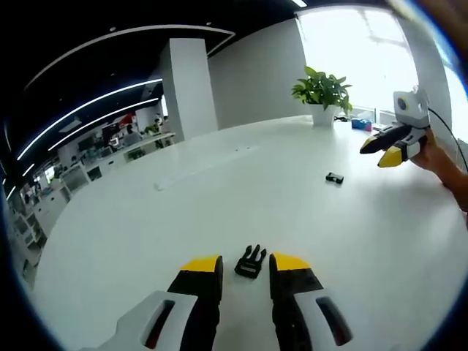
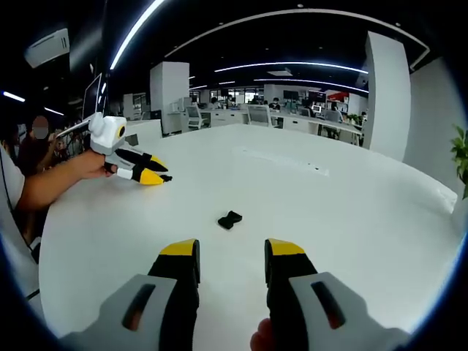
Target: Snap the two parts of the plastic buckle together until the buckle closes and remains connected.
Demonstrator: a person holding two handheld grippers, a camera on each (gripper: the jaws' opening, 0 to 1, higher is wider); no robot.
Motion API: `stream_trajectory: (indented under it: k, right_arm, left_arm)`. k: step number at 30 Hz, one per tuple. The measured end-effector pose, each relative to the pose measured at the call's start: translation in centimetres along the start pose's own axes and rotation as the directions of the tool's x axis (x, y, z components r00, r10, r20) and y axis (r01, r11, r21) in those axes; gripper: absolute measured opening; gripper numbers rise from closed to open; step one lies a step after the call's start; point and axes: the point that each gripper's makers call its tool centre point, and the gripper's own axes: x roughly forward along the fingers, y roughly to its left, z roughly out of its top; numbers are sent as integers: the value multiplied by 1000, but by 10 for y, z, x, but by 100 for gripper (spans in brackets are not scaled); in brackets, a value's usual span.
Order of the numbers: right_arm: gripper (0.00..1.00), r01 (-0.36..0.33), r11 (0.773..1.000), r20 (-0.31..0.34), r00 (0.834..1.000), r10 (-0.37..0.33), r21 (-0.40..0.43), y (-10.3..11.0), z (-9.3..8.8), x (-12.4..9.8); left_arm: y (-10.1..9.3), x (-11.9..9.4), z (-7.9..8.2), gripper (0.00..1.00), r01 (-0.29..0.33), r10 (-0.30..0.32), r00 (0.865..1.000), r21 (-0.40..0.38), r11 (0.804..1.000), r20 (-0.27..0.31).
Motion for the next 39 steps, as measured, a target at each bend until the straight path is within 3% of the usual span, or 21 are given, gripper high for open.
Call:
stream_trajectory:
  k: [4, 39]
  right_arm:
    - [36, 0, 1000, 1, 1000, 0, 3, 0, 0, 0]
    - [36, -12, 1000, -3, 1000, 12, 15, 3, -2, 1]
  left_arm:
    - [-4, -1, -1, 21, 31, -31, 1000, 6, 1000, -5]
    - [-3, -3, -7, 16, 104, -104, 994, -21, 994, -14]
